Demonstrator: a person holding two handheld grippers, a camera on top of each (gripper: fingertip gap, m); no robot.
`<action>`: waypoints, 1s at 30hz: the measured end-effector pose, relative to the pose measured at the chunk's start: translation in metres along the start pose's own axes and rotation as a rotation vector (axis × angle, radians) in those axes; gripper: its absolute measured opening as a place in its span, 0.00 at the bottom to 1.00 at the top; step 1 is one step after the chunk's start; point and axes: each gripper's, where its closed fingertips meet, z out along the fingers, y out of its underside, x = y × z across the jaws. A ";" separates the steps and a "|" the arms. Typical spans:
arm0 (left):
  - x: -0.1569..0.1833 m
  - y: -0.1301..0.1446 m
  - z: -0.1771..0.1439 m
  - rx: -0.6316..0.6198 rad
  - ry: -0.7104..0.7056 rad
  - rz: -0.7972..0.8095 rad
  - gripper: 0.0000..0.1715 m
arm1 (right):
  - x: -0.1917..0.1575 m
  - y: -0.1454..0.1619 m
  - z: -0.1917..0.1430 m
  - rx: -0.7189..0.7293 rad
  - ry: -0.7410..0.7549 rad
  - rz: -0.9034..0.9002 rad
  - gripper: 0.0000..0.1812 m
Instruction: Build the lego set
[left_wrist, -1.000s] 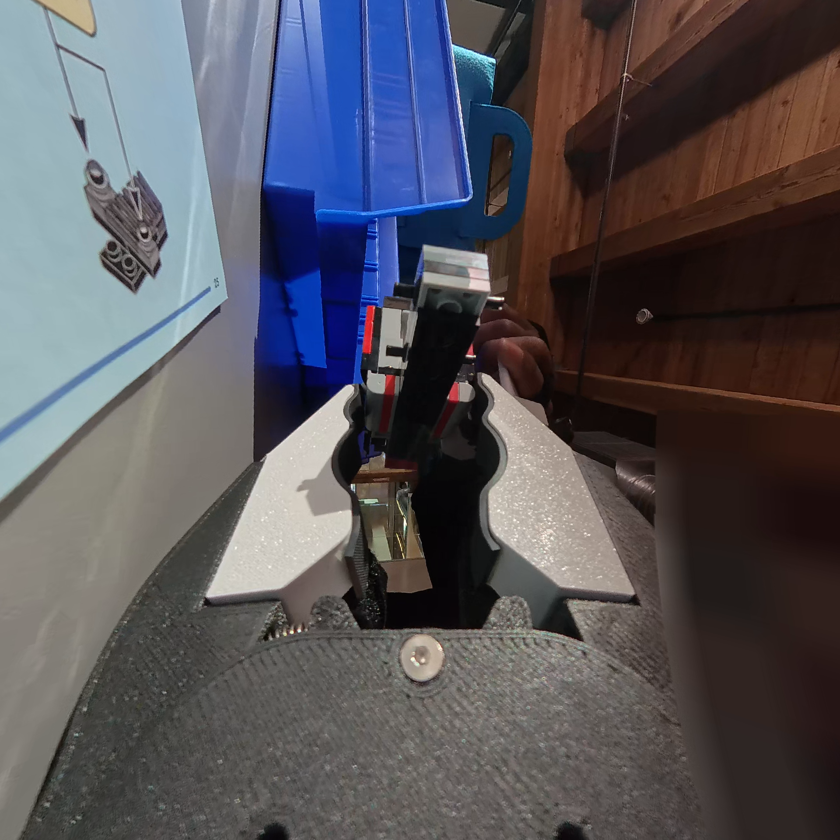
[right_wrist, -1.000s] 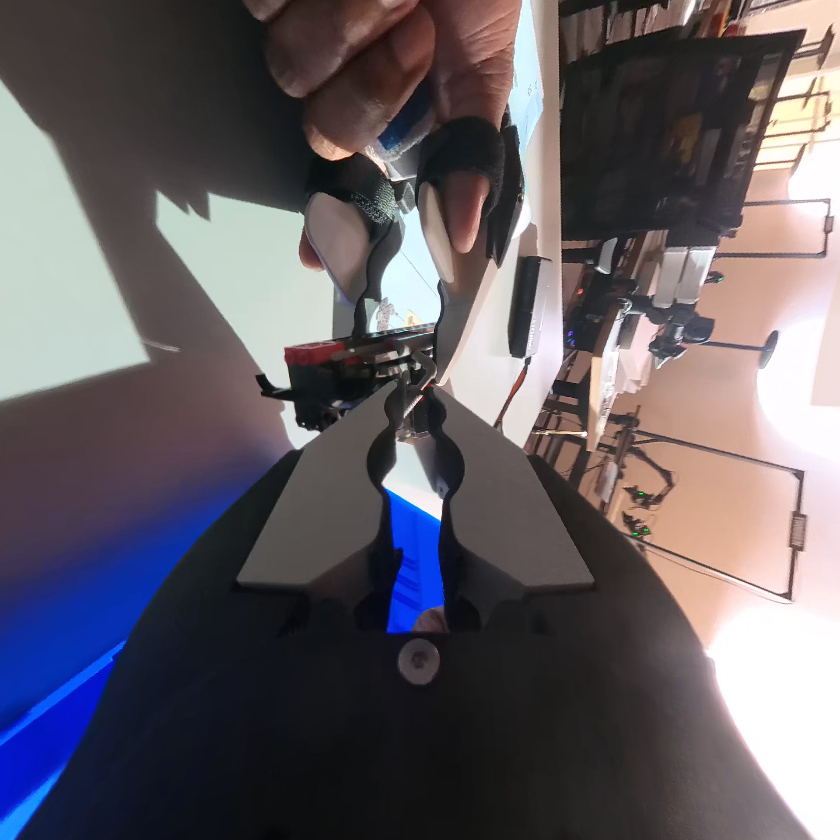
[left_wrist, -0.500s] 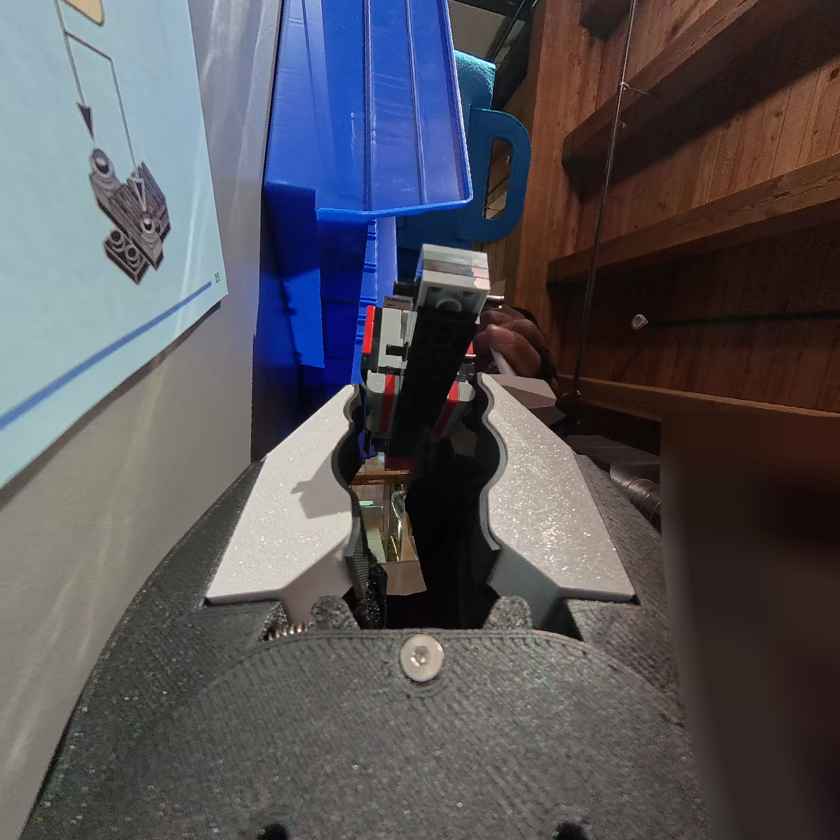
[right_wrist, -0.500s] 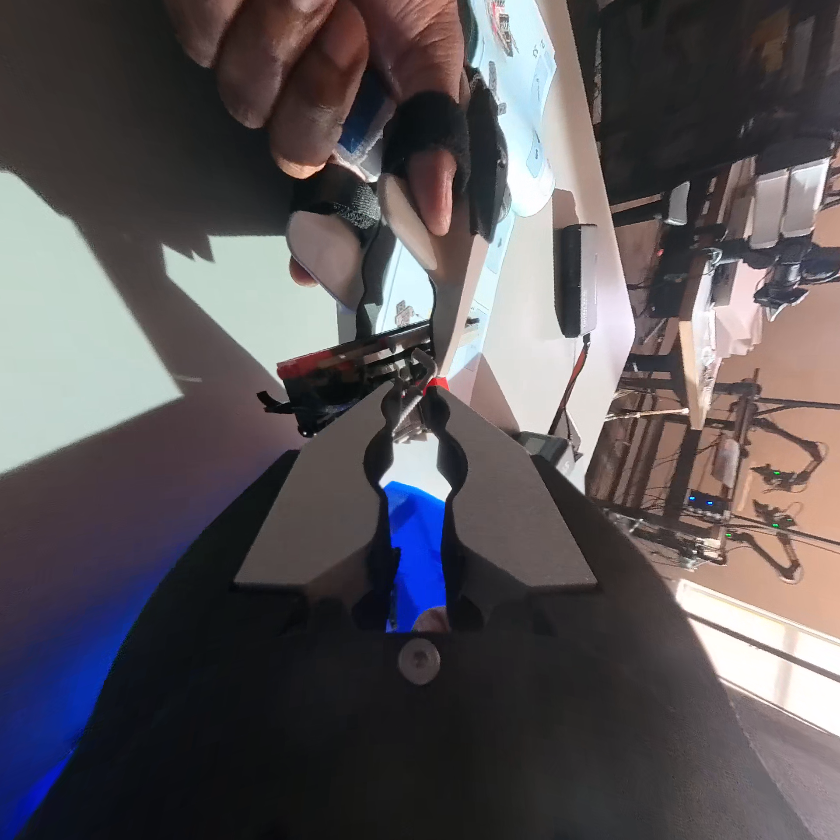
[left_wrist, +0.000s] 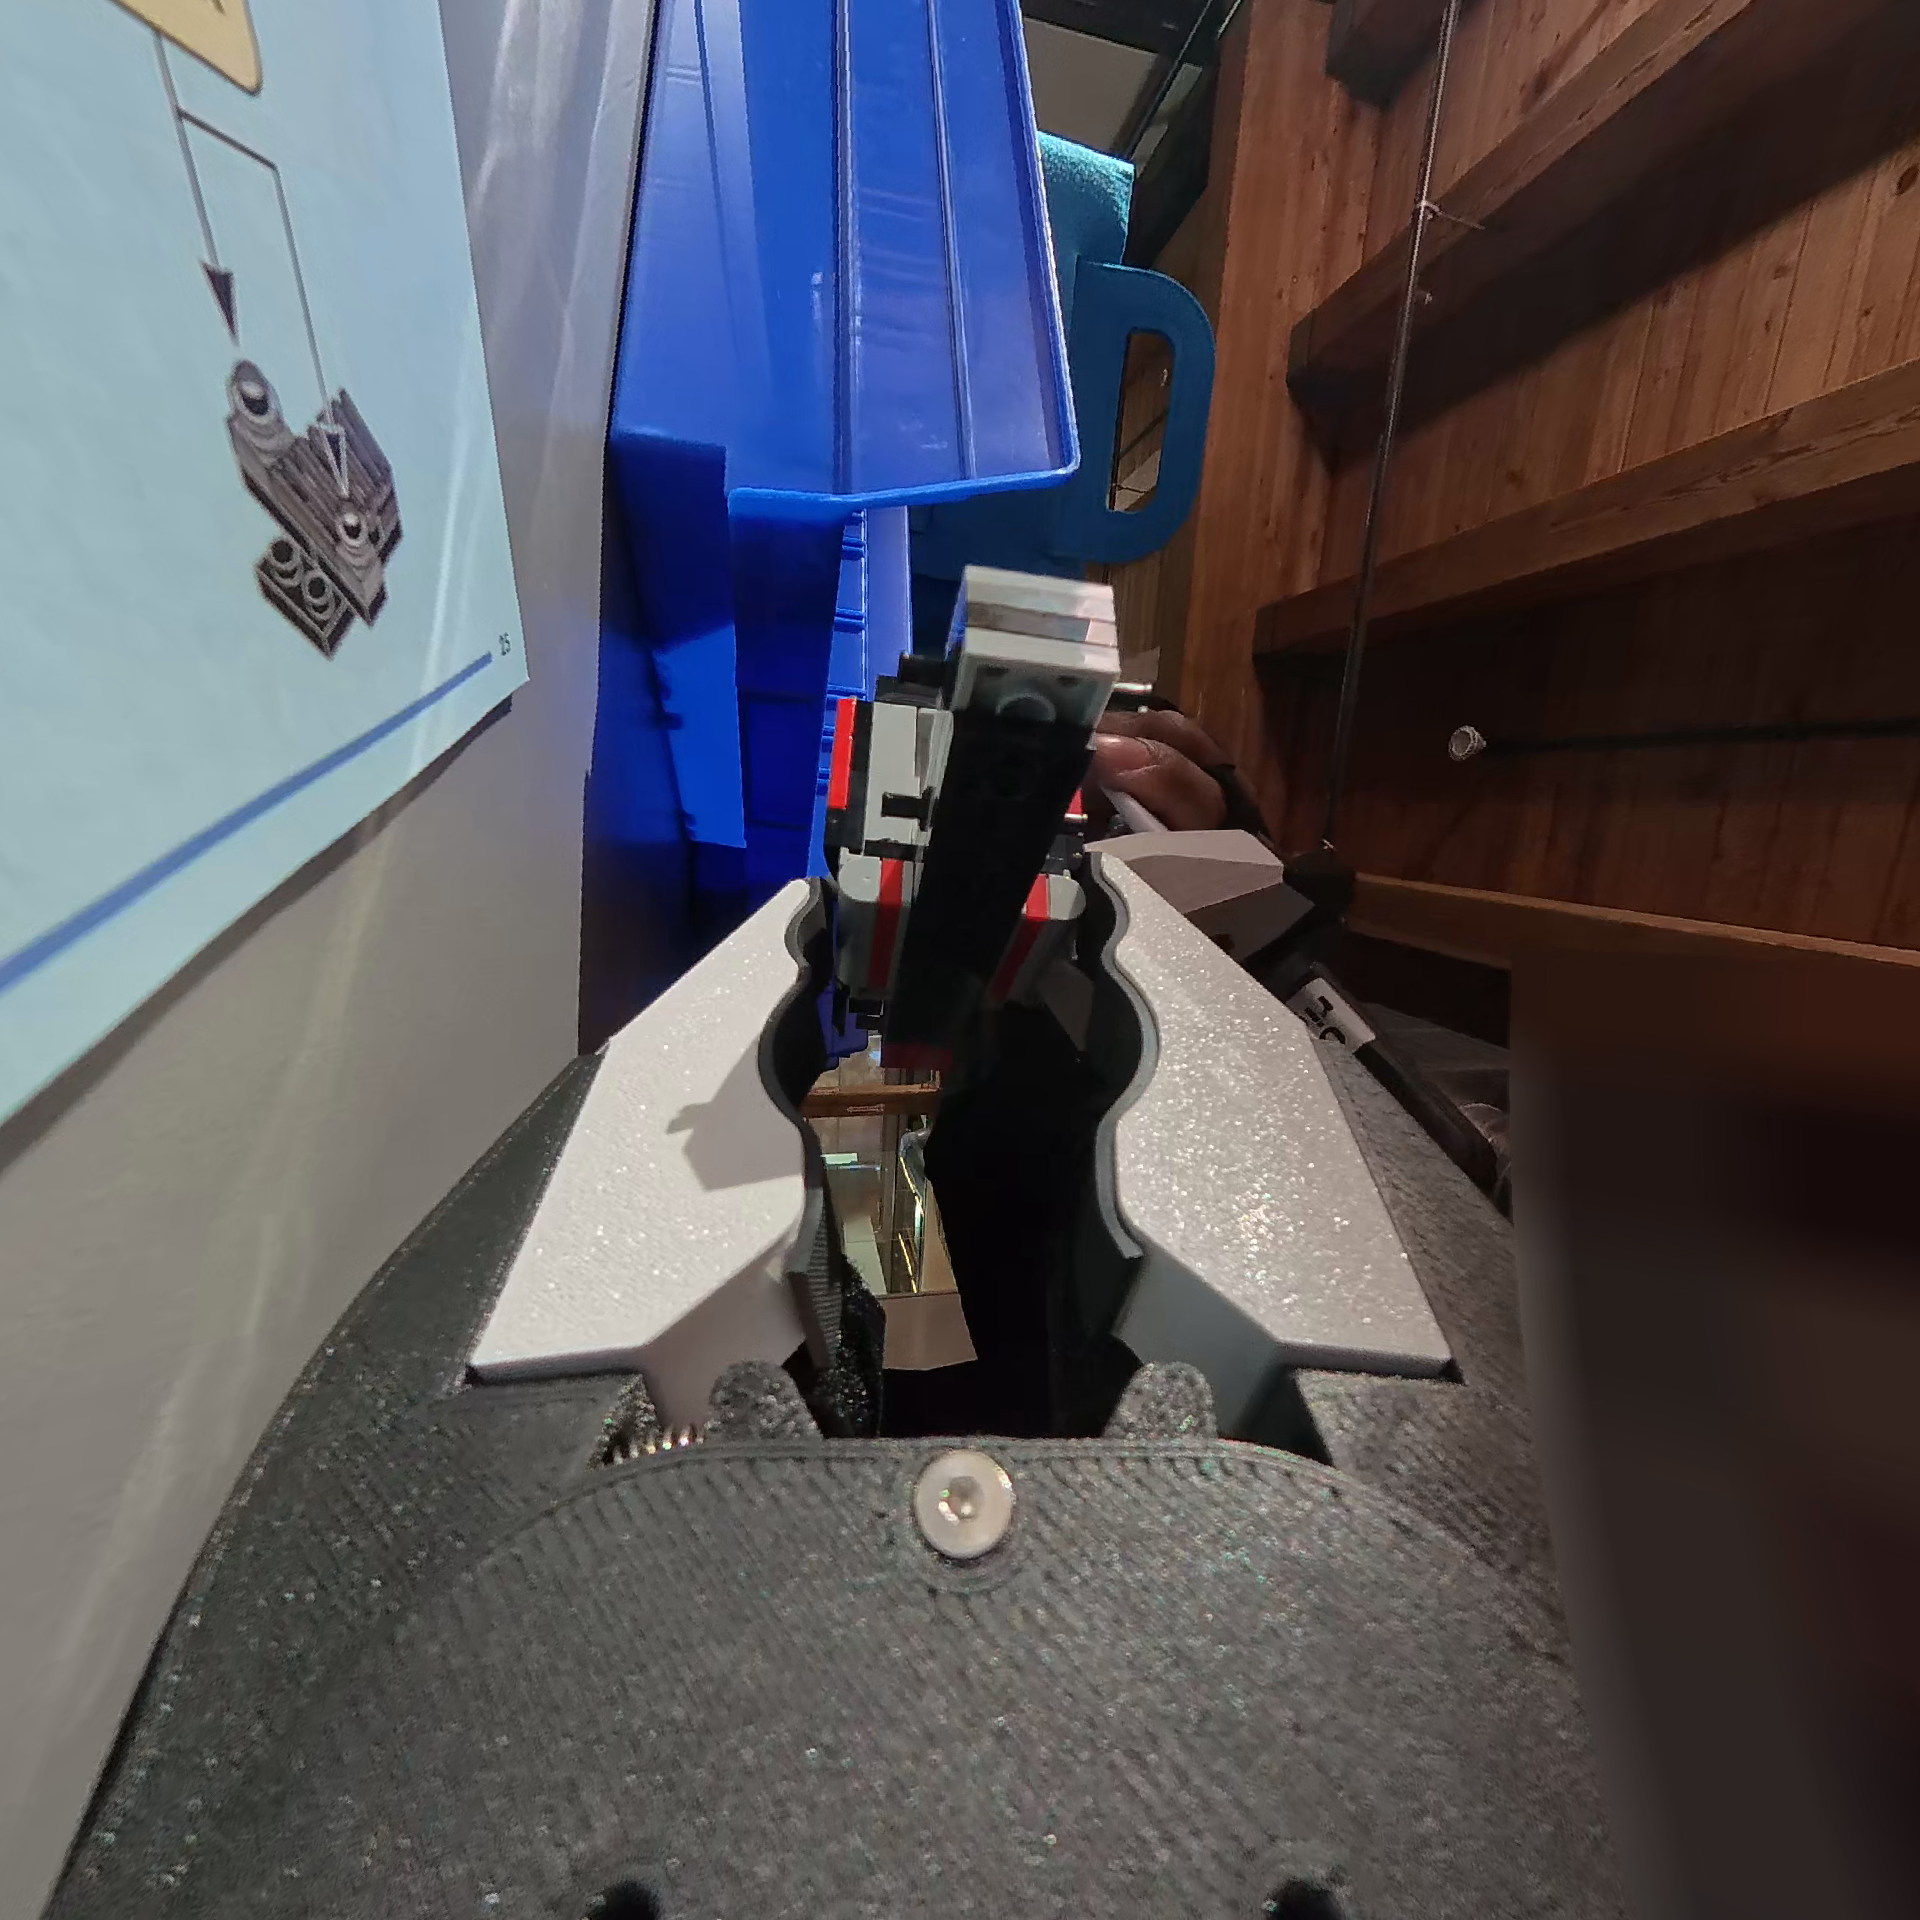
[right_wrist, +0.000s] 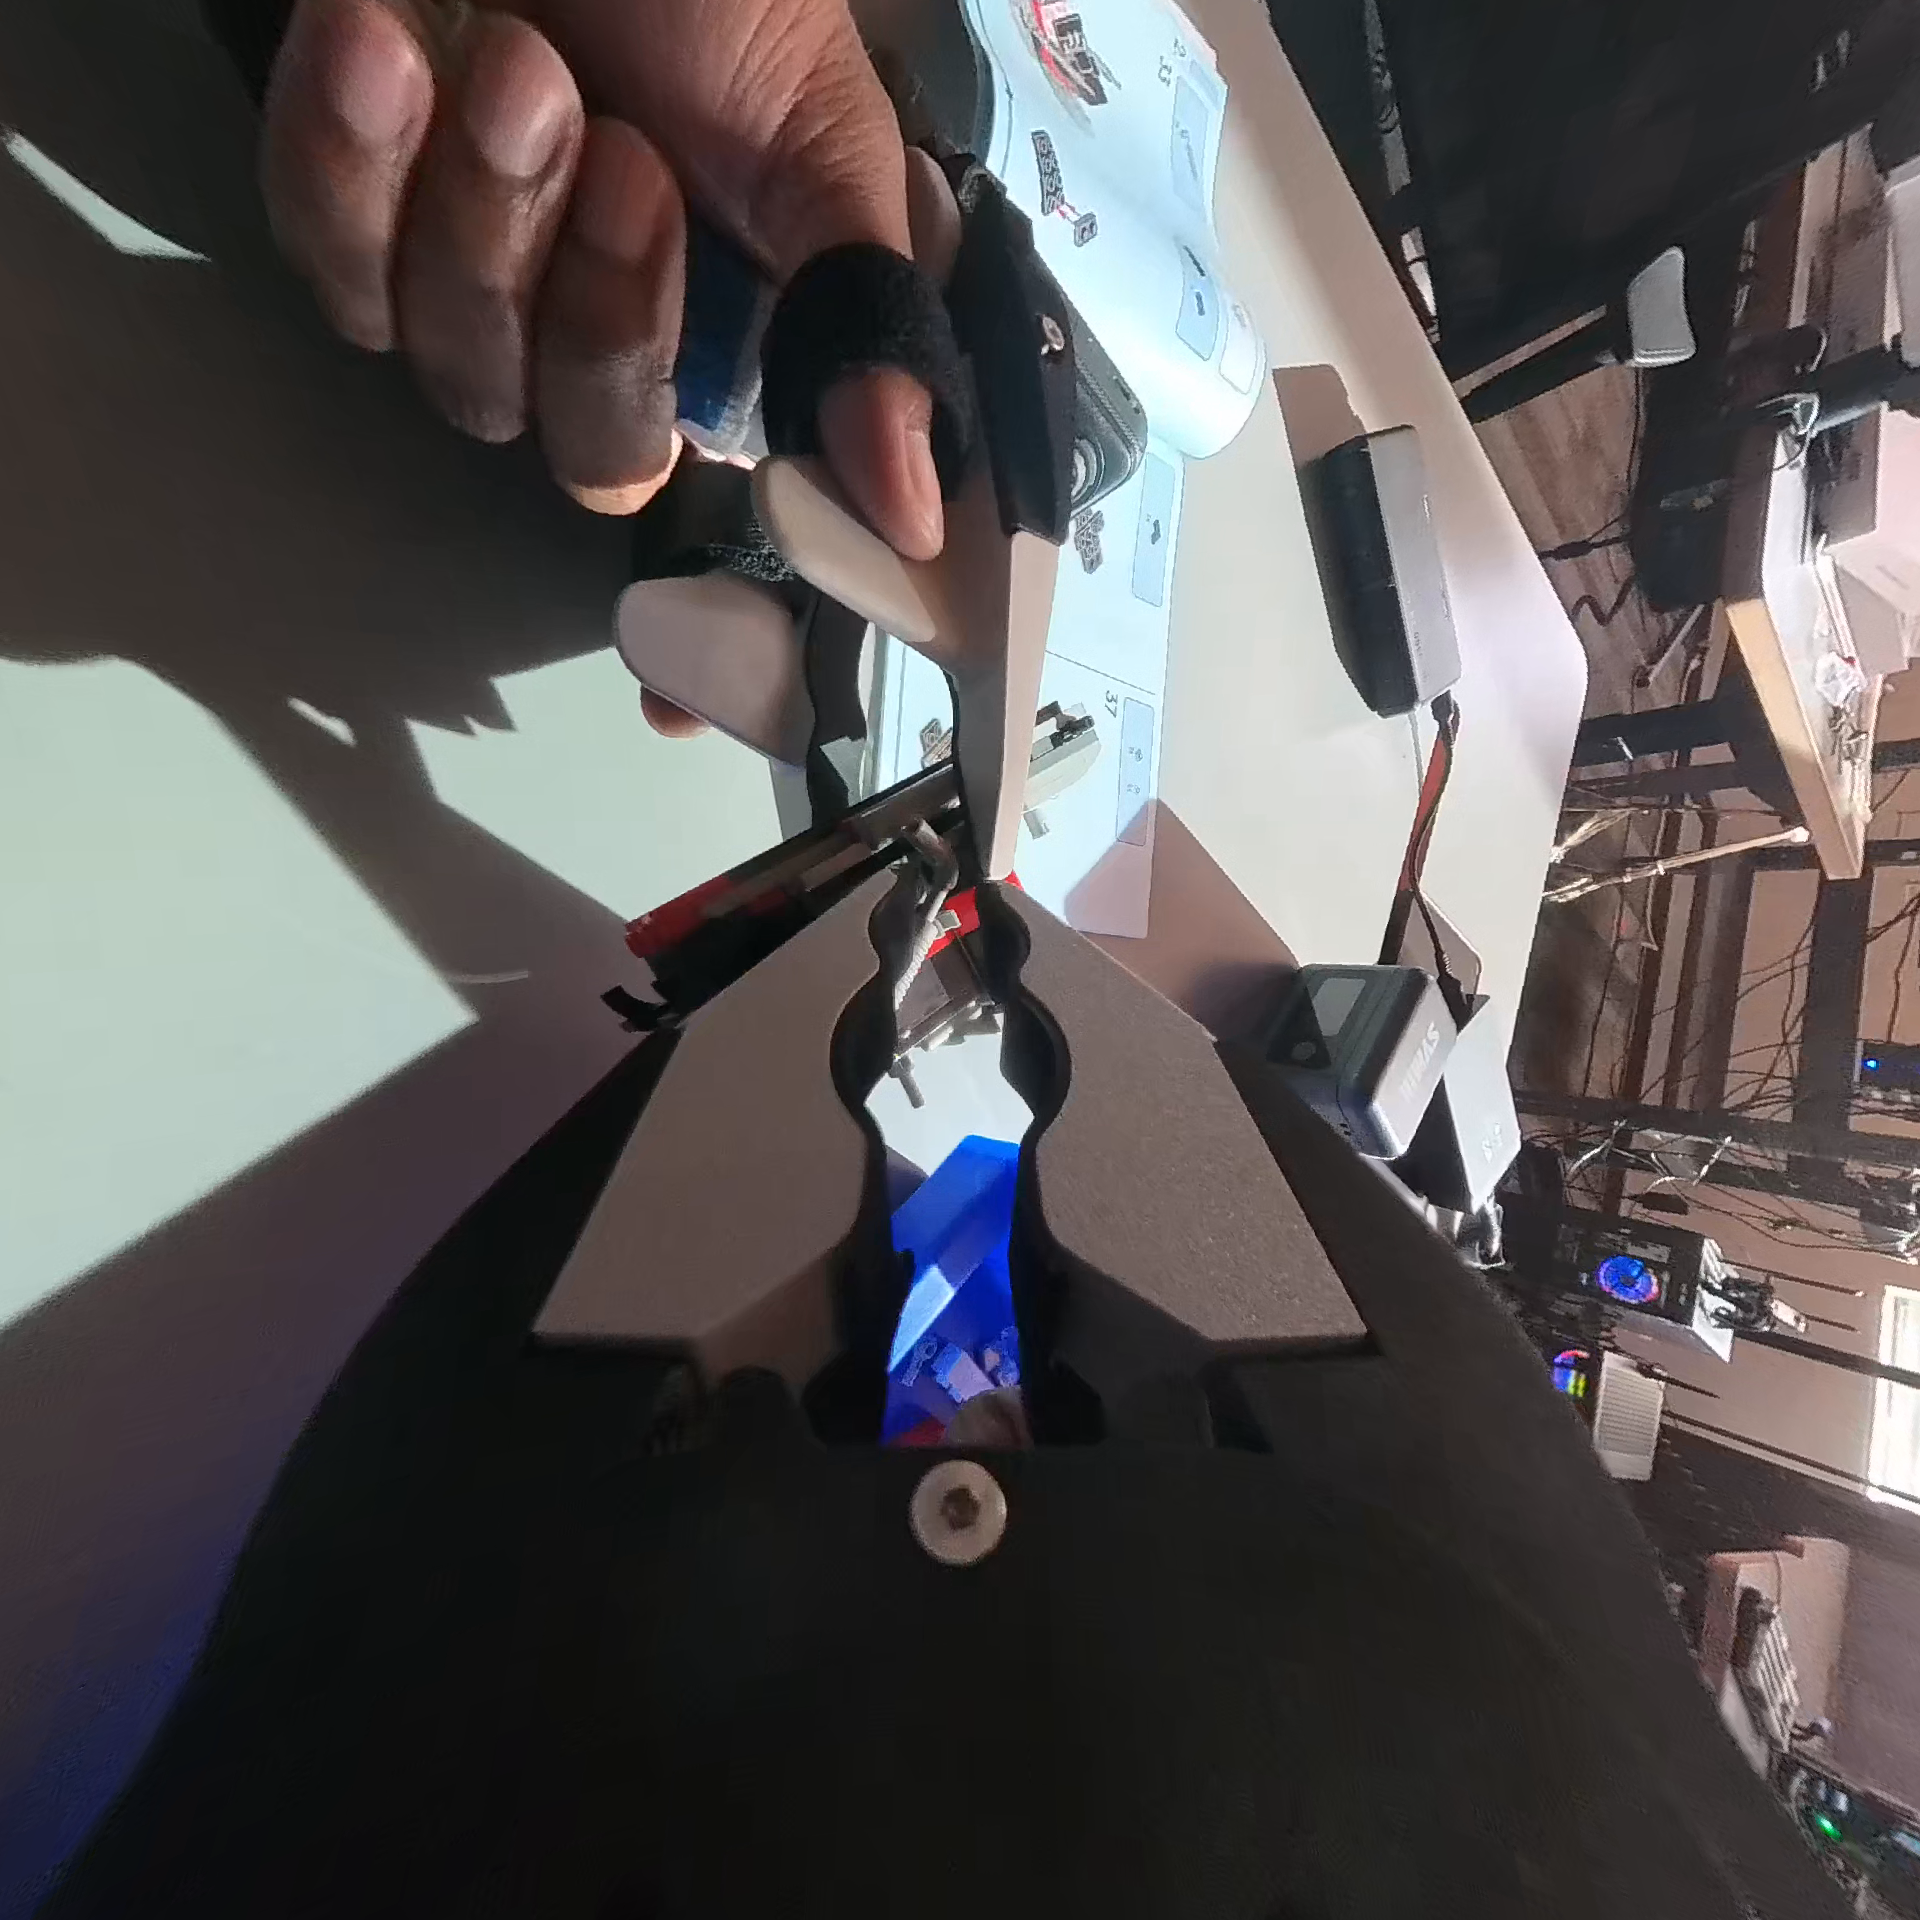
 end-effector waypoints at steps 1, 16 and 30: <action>0.000 0.000 0.000 0.002 0.000 0.000 0.28 | 0.000 0.000 0.000 0.002 0.001 0.007 0.07; 0.002 -0.004 -0.002 0.021 -0.002 0.028 0.28 | 0.007 0.001 0.003 0.030 -0.040 0.287 0.08; 0.000 -0.008 -0.004 0.034 -0.029 0.055 0.28 | 0.004 0.009 0.000 -0.074 0.083 0.189 0.02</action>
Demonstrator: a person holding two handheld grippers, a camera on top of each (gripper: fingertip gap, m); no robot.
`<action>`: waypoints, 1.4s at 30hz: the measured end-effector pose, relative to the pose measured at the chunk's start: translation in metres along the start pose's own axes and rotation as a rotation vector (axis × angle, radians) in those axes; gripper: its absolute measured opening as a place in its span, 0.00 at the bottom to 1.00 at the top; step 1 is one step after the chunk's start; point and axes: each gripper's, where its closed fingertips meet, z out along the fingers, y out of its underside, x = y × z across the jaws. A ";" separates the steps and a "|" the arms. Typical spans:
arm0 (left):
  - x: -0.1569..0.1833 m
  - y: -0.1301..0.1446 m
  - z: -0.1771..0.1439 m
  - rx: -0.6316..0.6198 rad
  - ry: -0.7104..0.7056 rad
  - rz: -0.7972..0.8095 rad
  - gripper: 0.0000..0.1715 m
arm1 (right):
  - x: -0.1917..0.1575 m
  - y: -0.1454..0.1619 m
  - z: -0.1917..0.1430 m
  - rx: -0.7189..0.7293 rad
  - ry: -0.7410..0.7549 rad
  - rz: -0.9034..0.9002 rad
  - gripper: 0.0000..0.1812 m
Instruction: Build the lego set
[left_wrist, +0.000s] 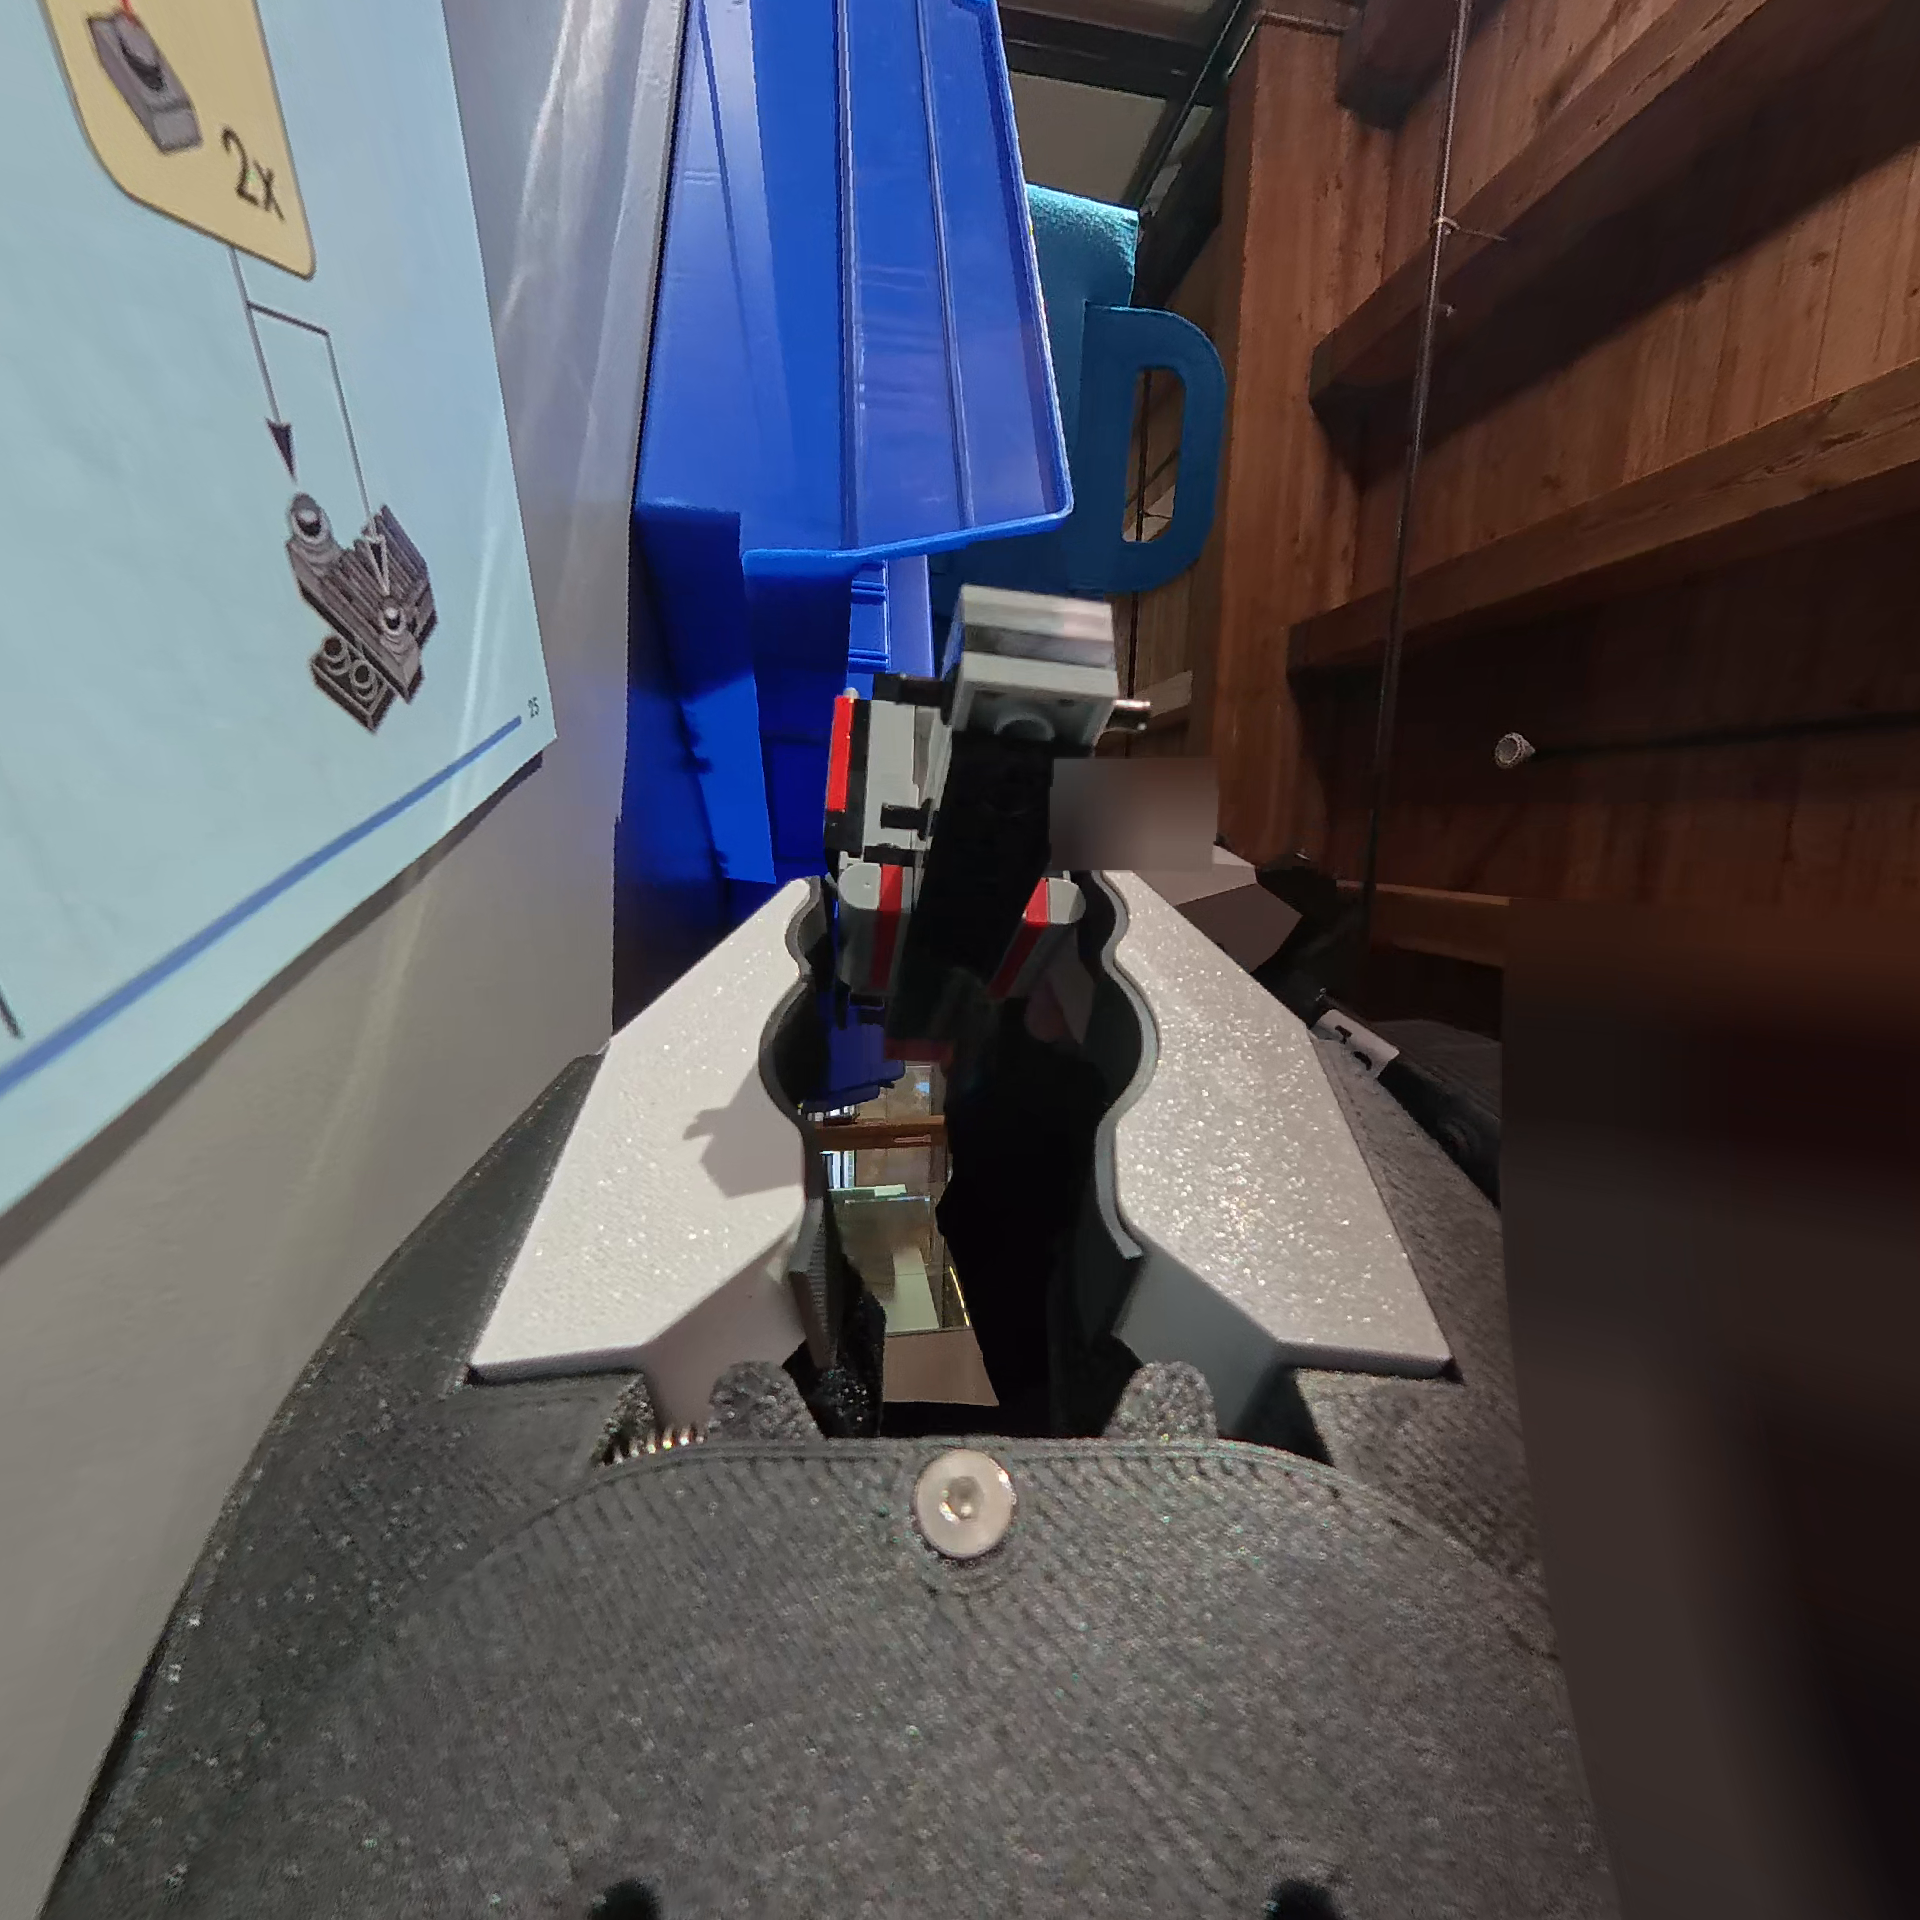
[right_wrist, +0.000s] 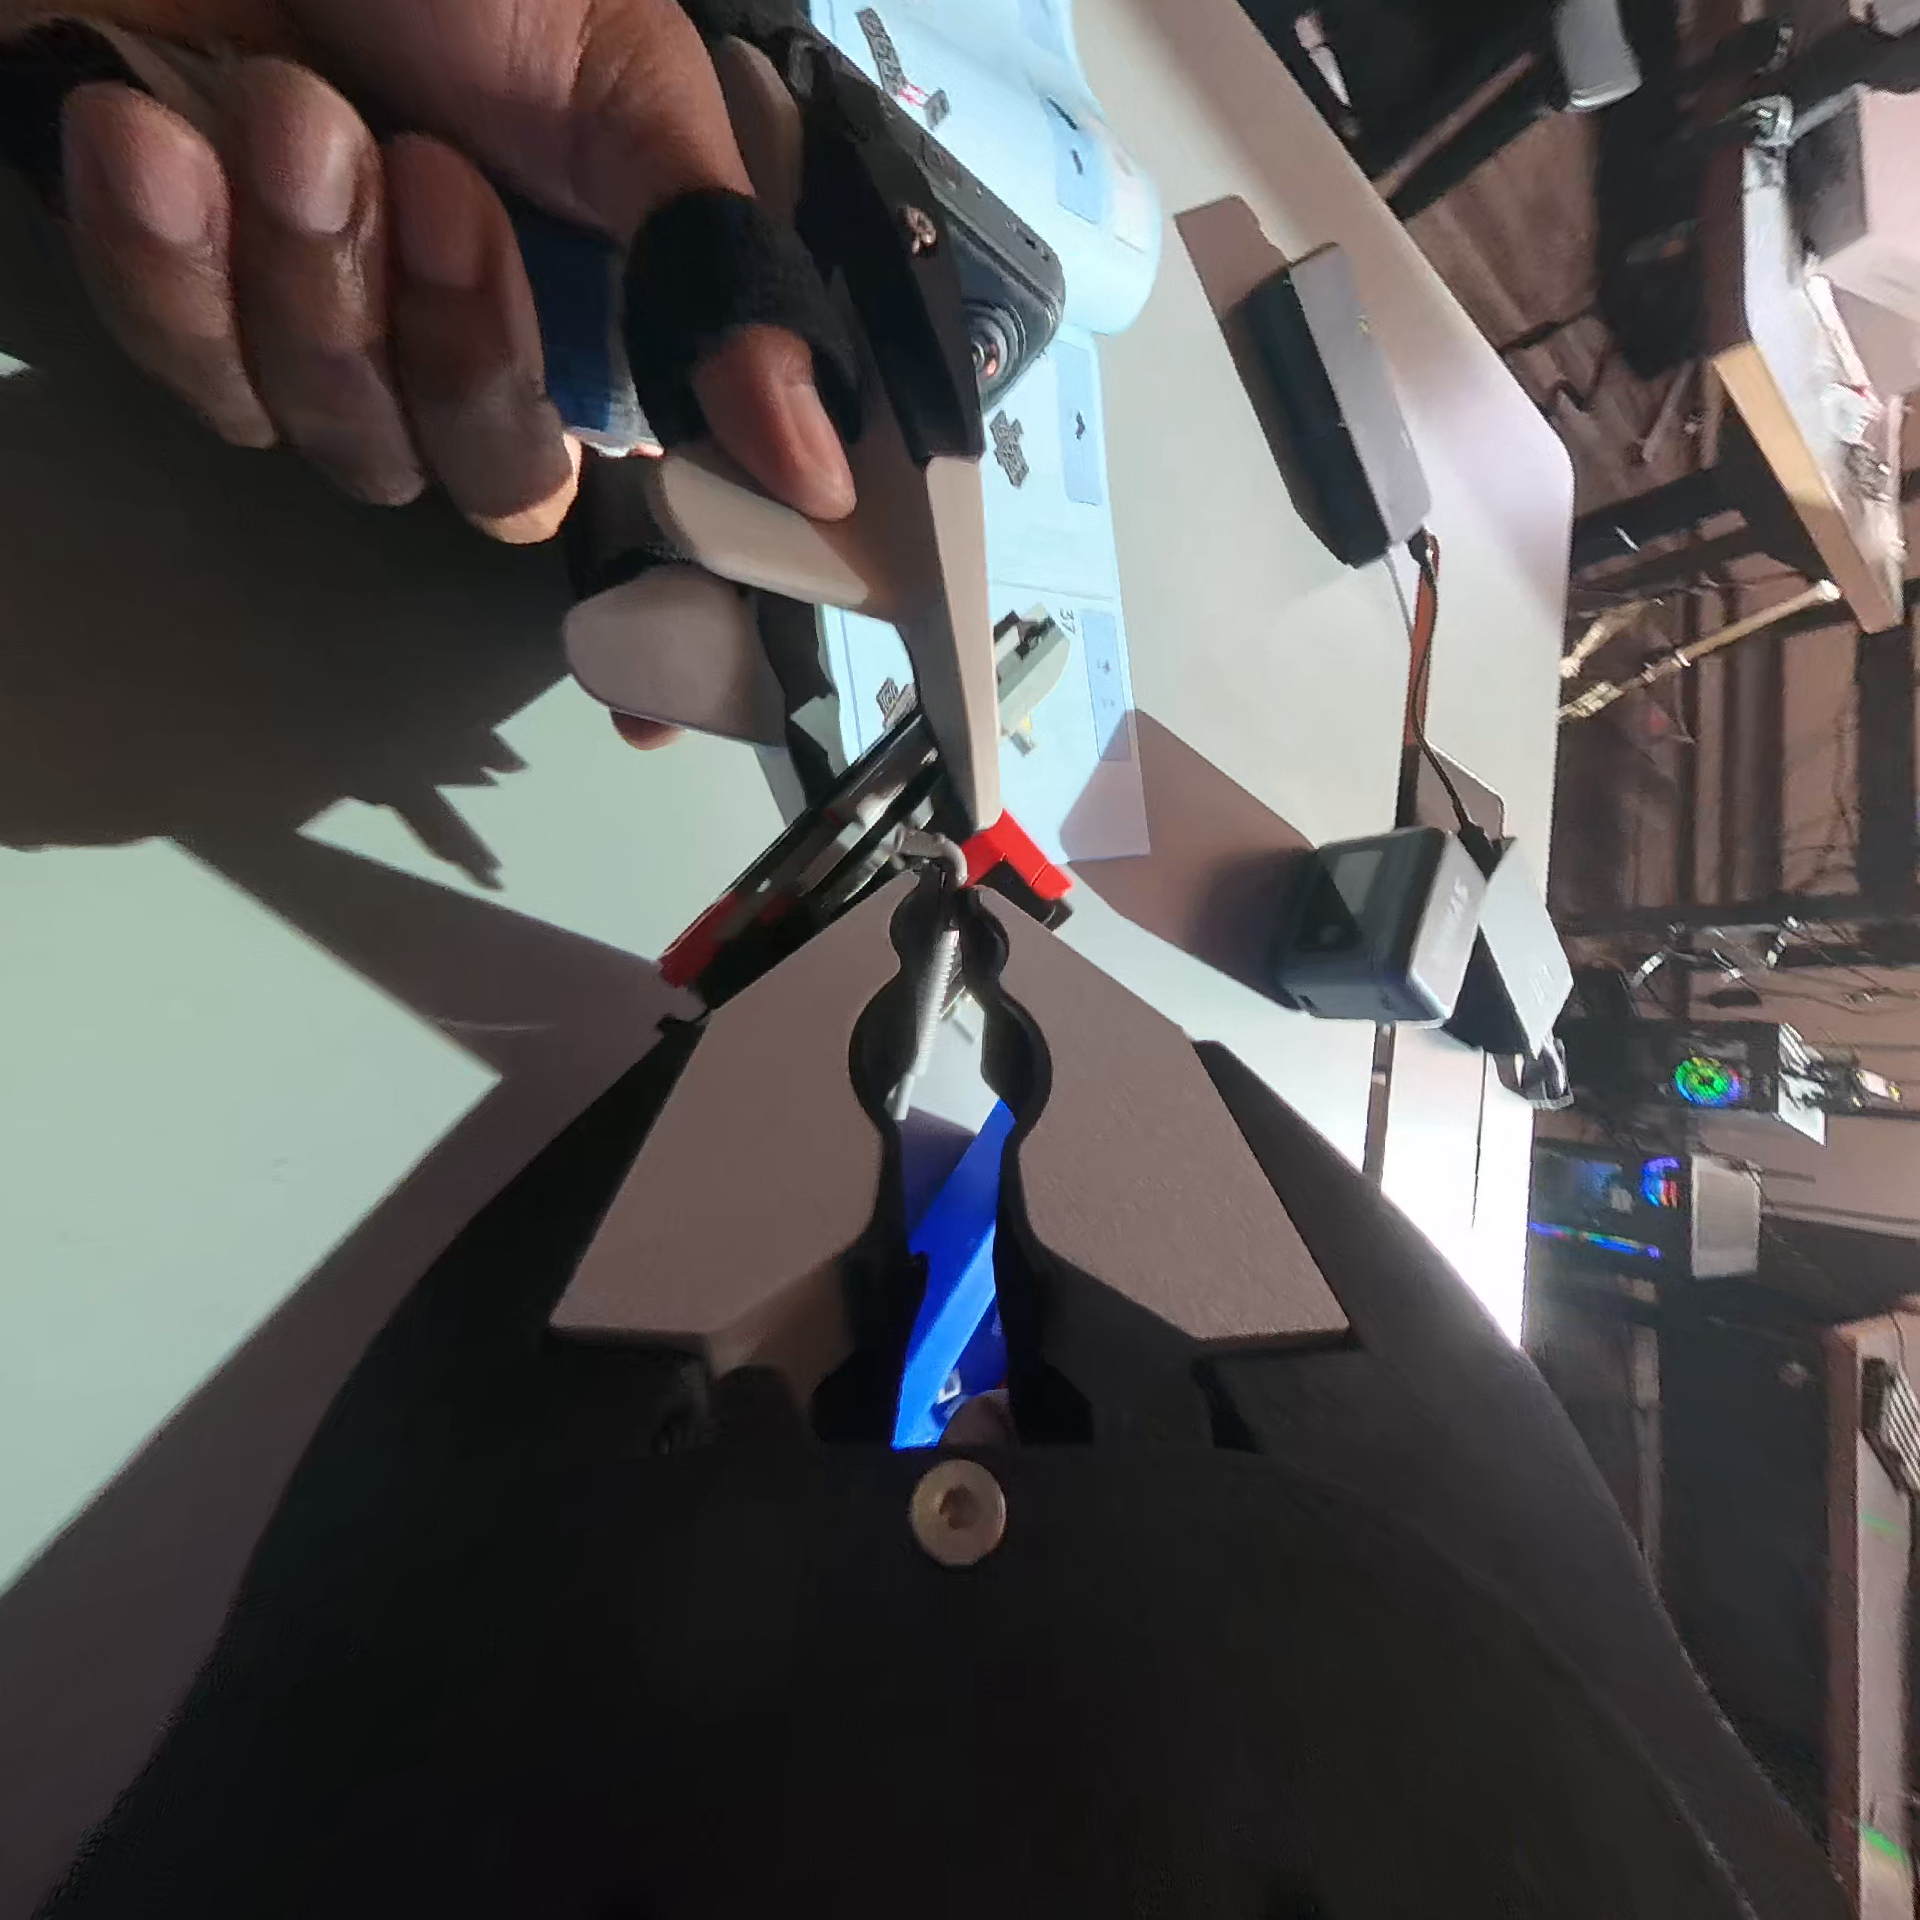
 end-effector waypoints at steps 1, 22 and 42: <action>0.000 0.000 0.000 0.002 0.000 -0.001 0.28 | -0.001 0.002 -0.001 -0.007 0.015 0.006 0.02; -0.043 0.060 0.009 -0.309 -0.336 0.342 0.27 | -0.055 0.039 -0.026 -0.027 0.358 0.330 0.02; -0.039 0.060 -0.045 -0.352 -0.576 0.603 0.38 | -0.065 0.026 -0.013 0.032 0.405 0.248 0.02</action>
